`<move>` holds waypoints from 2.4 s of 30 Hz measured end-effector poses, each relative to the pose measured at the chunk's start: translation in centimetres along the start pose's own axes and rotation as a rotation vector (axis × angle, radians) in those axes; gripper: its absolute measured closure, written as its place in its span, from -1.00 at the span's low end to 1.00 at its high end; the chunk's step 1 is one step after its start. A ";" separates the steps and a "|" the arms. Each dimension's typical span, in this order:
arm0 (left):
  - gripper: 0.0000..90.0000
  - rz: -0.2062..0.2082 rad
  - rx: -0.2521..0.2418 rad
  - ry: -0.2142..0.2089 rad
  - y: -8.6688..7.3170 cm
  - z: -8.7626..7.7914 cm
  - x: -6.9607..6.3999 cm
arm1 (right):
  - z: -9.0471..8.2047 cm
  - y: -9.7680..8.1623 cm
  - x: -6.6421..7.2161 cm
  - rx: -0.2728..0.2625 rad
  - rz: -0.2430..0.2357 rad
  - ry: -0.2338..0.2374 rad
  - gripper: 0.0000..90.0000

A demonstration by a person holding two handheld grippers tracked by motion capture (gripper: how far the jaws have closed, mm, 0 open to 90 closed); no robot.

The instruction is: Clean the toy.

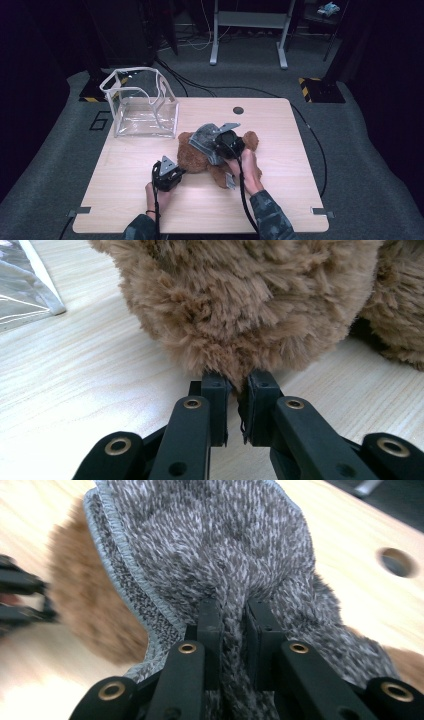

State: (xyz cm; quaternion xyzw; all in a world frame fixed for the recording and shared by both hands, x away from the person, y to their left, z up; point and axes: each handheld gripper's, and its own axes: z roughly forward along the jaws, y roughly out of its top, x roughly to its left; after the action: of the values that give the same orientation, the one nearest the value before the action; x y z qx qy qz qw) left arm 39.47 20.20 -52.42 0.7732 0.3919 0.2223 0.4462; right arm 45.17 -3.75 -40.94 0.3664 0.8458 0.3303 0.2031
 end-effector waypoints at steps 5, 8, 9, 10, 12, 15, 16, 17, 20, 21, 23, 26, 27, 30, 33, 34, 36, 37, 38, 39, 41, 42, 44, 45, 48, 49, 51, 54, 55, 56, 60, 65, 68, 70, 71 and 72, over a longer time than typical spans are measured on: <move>0.82 0.001 0.002 0.000 0.0 0.0 0.0 | -1.6 -0.2 -1.2 0.002 0.038 -0.053 0.76; 0.82 -0.001 0.002 -0.001 0.0 0.0 0.0 | -2.2 0.7 -1.0 -0.038 0.020 -0.030 0.76; 0.82 -0.003 0.002 -0.001 0.0 0.0 0.0 | -2.4 1.2 -0.6 -0.041 0.028 -0.010 0.76; 0.82 -0.003 0.003 -0.001 0.0 0.0 0.0 | -2.3 1.7 -0.1 -0.054 0.032 0.005 0.76; 0.82 -0.002 0.004 -0.001 0.0 0.0 0.0 | -1.9 2.7 0.8 -0.062 -0.002 0.031 0.76; 0.82 -0.006 0.002 0.001 0.0 0.0 -0.1 | -0.6 3.7 2.3 -0.046 -0.039 0.048 0.76; 0.82 -0.004 0.004 0.002 0.0 0.0 0.0 | -0.1 3.8 2.7 -0.027 -0.027 0.058 0.76; 0.82 0.000 0.006 0.003 0.0 0.0 0.0 | 0.3 3.7 2.9 -0.002 -0.024 0.053 0.76; 0.82 -0.002 0.004 0.005 0.0 0.1 0.0 | 1.2 3.2 2.6 0.024 -0.021 0.037 0.75; 0.82 -0.001 0.007 0.003 0.0 0.0 0.0 | 1.3 3.0 2.1 0.011 -0.034 0.029 0.75; 0.82 -0.002 0.004 0.006 0.0 0.1 0.0 | 1.2 2.5 1.7 0.026 -0.031 0.011 0.76; 0.82 -0.001 0.005 0.003 0.0 0.0 0.0 | 0.9 1.6 0.7 0.036 -0.020 -0.003 0.75; 0.82 0.000 0.005 0.004 0.0 0.0 0.0 | 0.7 1.4 0.5 0.037 -0.012 -0.005 0.75; 0.82 0.000 0.005 0.005 0.0 0.0 0.0 | 0.1 1.0 -0.2 0.033 -0.008 -0.023 0.75; 0.82 -0.002 0.004 0.005 0.0 0.0 0.0 | -0.5 0.5 -0.7 0.036 0.003 -0.041 0.75; 0.82 -0.001 0.004 0.004 0.0 0.0 0.0 | -0.7 0.4 -0.9 0.040 0.010 -0.051 0.75; 0.82 -0.001 0.005 0.005 0.0 0.0 0.0 | -1.0 0.2 -1.3 0.037 0.010 -0.053 0.75; 0.82 -0.001 0.005 0.005 0.0 0.0 0.0 | -1.1 0.2 -1.4 0.034 0.013 -0.055 0.75; 0.82 -0.001 0.004 0.005 0.0 0.0 0.0 | -1.2 0.3 -1.4 0.029 0.018 -0.057 0.75; 0.82 -0.002 0.005 0.005 0.0 0.0 0.0 | -1.2 0.4 -1.3 0.022 0.015 -0.057 0.75; 0.82 -0.001 0.005 0.005 0.0 0.0 0.0 | -1.2 0.7 -1.0 0.012 0.011 -0.050 0.75; 0.82 -0.001 0.005 0.005 0.0 0.0 0.0 | -1.2 0.9 -0.7 0.009 0.008 -0.045 0.75; 0.82 0.000 0.005 0.006 0.0 0.0 0.0 | -1.0 1.2 -0.3 -0.005 -0.005 -0.033 0.75; 0.82 0.000 0.006 0.005 0.0 0.0 0.0 | -0.9 1.3 0.0 -0.007 0.000 -0.030 0.75; 0.82 -0.005 -0.004 0.013 0.0 0.1 -0.1 | -0.9 1.7 0.6 -0.005 -0.018 -0.020 0.75; 0.82 -0.004 -0.003 0.013 0.0 0.1 -0.1 | -0.9 1.9 0.8 -0.003 -0.021 -0.015 0.75; 0.82 -0.005 -0.002 0.012 0.0 0.1 -0.1 | -1.0 2.3 1.3 -0.016 -0.019 -0.001 0.75; 0.82 -0.004 0.005 0.006 0.0 0.0 -0.1 | -0.7 3.0 1.9 -0.035 -0.051 0.015 0.75; 0.82 -0.003 0.003 0.007 0.0 0.1 -0.1 | -0.5 3.2 2.1 -0.026 -0.051 0.019 0.75; 0.82 0.001 -0.001 0.014 0.0 0.1 -0.1 | -0.1 3.2 2.2 -0.022 -0.059 0.018 0.75; 0.82 0.004 0.007 0.010 0.0 0.1 -0.1 | 1.1 2.8 2.3 0.015 -0.055 0.010 0.75; 0.82 0.006 0.007 0.008 0.0 0.0 0.0 | 1.3 2.2 1.8 0.040 -0.058 -0.009 0.75; 0.82 0.000 0.005 0.005 0.0 0.0 0.0 | 0.8 1.8 1.4 0.071 -0.040 -0.027 0.75; 0.82 0.000 0.005 0.005 0.0 0.0 0.0 | 0.6 1.6 0.7 0.061 -0.061 -0.040 0.75; 0.82 0.000 0.005 0.005 0.0 0.0 0.0 | 0.5 1.5 0.5 0.065 -0.060 -0.046 0.75; 0.82 -0.001 0.005 0.004 0.0 0.0 0.0 | 0.4 1.5 0.4 0.066 -0.055 -0.047 0.75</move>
State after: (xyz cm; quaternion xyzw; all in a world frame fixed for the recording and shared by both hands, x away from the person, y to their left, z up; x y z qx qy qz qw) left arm 39.48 20.16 -52.42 0.7736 0.3937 0.2229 0.4436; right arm 45.86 -2.52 -40.16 0.3571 0.8611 0.2876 0.2198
